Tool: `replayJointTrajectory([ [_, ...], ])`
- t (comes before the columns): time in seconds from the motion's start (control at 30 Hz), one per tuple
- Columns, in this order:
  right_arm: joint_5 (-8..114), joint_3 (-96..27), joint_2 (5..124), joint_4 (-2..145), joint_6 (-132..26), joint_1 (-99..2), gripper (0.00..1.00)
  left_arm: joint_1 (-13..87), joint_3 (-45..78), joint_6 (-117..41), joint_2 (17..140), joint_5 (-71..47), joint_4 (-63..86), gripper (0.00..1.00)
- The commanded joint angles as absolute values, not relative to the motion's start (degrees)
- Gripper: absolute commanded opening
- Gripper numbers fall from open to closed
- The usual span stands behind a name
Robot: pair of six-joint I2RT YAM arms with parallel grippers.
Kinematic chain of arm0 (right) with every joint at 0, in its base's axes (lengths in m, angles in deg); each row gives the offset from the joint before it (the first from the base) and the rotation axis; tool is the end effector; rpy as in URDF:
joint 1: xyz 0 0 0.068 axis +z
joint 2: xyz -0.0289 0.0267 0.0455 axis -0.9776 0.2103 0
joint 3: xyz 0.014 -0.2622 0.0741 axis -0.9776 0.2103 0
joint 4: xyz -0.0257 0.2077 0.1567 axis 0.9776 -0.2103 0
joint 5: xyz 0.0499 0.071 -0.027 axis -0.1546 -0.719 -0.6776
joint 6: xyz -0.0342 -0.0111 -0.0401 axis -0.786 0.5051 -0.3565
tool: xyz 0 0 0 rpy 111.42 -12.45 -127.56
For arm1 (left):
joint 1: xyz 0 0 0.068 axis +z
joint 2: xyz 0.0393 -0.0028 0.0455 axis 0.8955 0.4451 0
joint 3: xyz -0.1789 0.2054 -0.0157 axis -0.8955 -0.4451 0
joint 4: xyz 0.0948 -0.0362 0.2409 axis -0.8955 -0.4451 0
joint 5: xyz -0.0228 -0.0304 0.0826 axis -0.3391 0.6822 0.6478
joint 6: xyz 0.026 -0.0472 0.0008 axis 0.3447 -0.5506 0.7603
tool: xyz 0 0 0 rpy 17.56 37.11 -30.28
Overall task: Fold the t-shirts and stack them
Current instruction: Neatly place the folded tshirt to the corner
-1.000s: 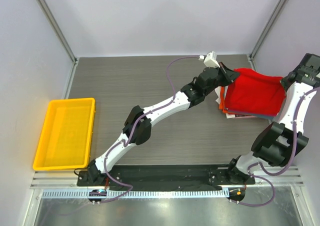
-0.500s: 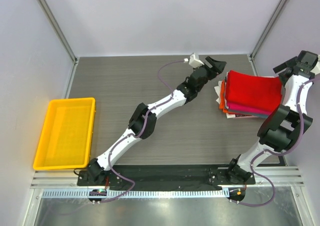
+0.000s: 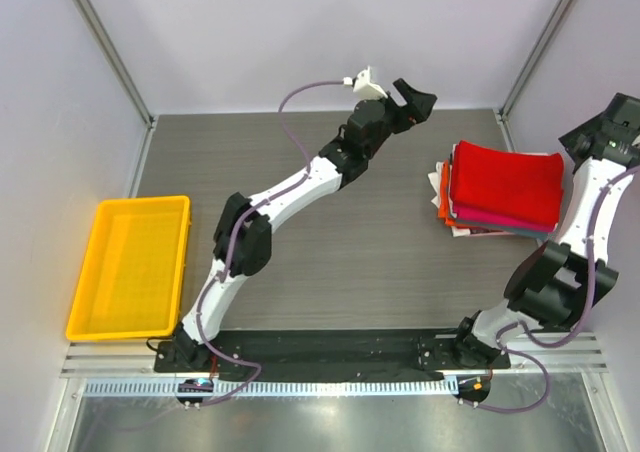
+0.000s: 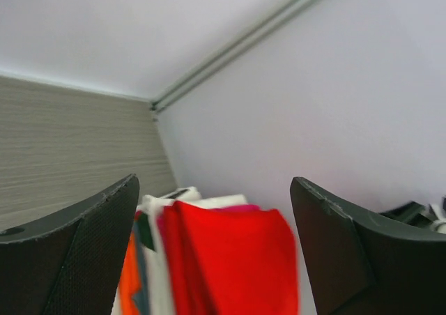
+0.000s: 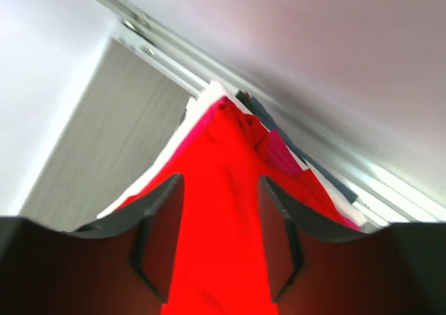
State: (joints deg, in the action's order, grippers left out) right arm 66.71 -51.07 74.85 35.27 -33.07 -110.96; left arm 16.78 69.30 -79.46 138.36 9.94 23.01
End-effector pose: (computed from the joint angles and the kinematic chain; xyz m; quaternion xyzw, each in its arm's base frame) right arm 0.2980 -0.1985 0.3771 0.4634 0.7594 -0.0695 0.4514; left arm 0.3940 -0.4072 0.3235 -0.1255 0.6737 -0.5034 0.5262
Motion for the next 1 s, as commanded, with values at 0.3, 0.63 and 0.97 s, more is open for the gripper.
replayJointTrajectory([
  [0.3, 58.27, -43.15, 68.15, 40.88, -28.63, -111.79, 0.01, 10.66, 79.70, -78.21, 139.44, -5.90, 13.28, 0.62],
  [0.63, 67.15, -45.26, 77.63, 40.27, -30.56, -111.79, 0.01, 7.50, 84.91, -81.99, 150.34, -6.81, 13.18, 0.24],
  [0.97, 85.26, -53.43, 80.03, 35.00, -34.52, -107.57, 0.01, 6.70, 76.95, -78.22, 147.14, -4.18, 15.03, 0.14],
])
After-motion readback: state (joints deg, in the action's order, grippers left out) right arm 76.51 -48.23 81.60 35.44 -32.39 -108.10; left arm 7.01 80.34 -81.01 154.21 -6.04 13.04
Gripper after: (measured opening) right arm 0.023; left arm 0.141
